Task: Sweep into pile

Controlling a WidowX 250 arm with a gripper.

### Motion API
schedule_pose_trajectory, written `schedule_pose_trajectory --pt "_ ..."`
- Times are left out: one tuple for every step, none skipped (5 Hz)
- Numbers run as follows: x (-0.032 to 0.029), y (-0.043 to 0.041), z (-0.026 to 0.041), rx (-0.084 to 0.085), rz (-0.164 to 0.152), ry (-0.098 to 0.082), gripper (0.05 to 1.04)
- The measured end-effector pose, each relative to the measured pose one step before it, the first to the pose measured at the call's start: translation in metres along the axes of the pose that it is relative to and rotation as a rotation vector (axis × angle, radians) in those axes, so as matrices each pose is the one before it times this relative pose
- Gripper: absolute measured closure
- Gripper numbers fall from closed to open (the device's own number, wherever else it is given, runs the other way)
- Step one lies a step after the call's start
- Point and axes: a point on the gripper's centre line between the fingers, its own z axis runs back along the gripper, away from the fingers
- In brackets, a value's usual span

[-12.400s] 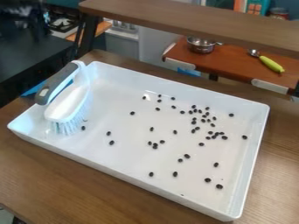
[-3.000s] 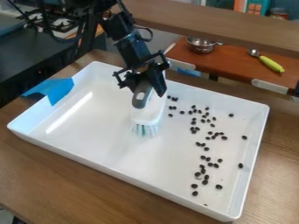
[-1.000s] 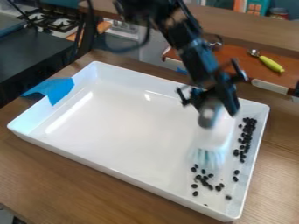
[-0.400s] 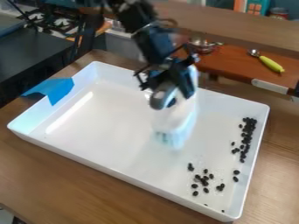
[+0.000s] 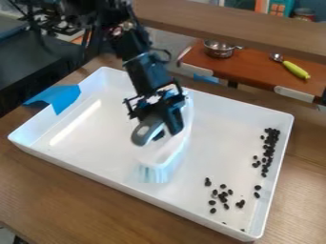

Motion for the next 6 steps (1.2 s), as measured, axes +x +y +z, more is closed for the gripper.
schedule_pose_trajectory --pt "-0.00708 0.00075 -0.00597 0.0291 -0.0155 -0.0142 0.59" --pt "-0.00344 -0.01481 -0.01305 0.0053 -0.0252 0.0002 0.59" --pt "-0.00097 -0.01669 -0.01404 -0.003 -0.0144 0.0006 0.59" --pt "0.00069 -0.01373 -0.01026 -0.0079 -0.0024 0.0041 0.59" --pt "0.00112 -0.01195 -0.00892 -0.0146 0.0078 0.0061 0.59" --pt "0.00195 -0.01333 -0.00887 -0.015 0.004 0.0067 0.59"
